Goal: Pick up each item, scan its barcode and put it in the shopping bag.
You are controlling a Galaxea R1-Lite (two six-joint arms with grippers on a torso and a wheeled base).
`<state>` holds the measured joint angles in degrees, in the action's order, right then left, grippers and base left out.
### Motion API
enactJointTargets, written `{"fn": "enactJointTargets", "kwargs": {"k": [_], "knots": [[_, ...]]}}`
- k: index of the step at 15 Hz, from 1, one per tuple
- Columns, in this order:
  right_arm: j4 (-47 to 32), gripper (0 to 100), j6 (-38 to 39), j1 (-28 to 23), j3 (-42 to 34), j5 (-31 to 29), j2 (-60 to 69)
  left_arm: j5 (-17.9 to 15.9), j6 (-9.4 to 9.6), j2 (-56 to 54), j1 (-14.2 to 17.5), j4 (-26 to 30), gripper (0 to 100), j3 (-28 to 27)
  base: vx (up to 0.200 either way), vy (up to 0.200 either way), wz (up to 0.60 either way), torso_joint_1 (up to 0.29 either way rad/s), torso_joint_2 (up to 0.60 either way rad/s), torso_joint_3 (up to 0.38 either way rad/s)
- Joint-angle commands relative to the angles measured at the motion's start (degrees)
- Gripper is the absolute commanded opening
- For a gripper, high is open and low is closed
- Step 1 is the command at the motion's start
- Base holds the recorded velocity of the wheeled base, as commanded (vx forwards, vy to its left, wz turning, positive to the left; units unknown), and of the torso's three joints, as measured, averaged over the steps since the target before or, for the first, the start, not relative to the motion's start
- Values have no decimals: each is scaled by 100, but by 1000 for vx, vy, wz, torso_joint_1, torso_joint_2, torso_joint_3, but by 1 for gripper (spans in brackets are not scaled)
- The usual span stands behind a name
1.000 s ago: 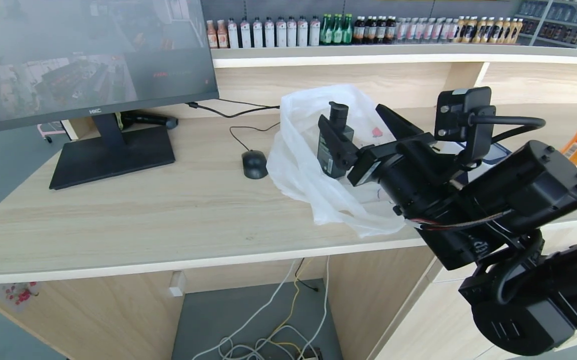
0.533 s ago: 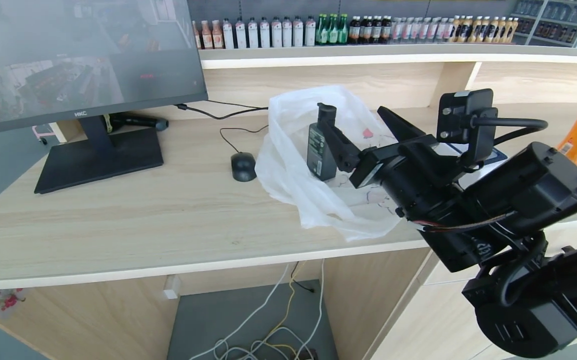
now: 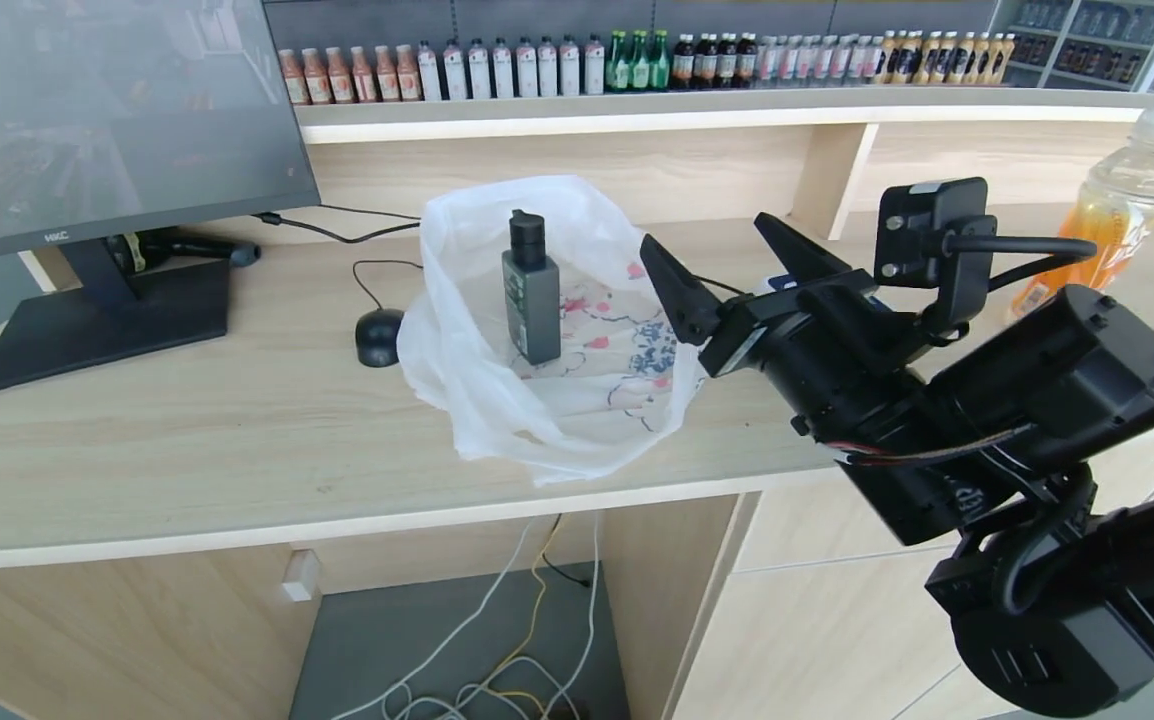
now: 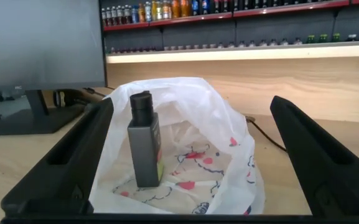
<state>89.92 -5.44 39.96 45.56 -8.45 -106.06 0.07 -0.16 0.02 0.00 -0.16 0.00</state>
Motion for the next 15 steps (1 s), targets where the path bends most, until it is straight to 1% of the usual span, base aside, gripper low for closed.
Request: {"fn": "enactJointTargets", "kwargs": {"k": [1,15], "knots": [[8,100,-1,3,-3,1,-11,1,-2,-2,0,-2,100,0,0,-200,0,2,2,2],[8,100,-1,3,-64,1,33,1,-11,-2,0,-2,100,0,0,-200,0,2,1,2]]}}
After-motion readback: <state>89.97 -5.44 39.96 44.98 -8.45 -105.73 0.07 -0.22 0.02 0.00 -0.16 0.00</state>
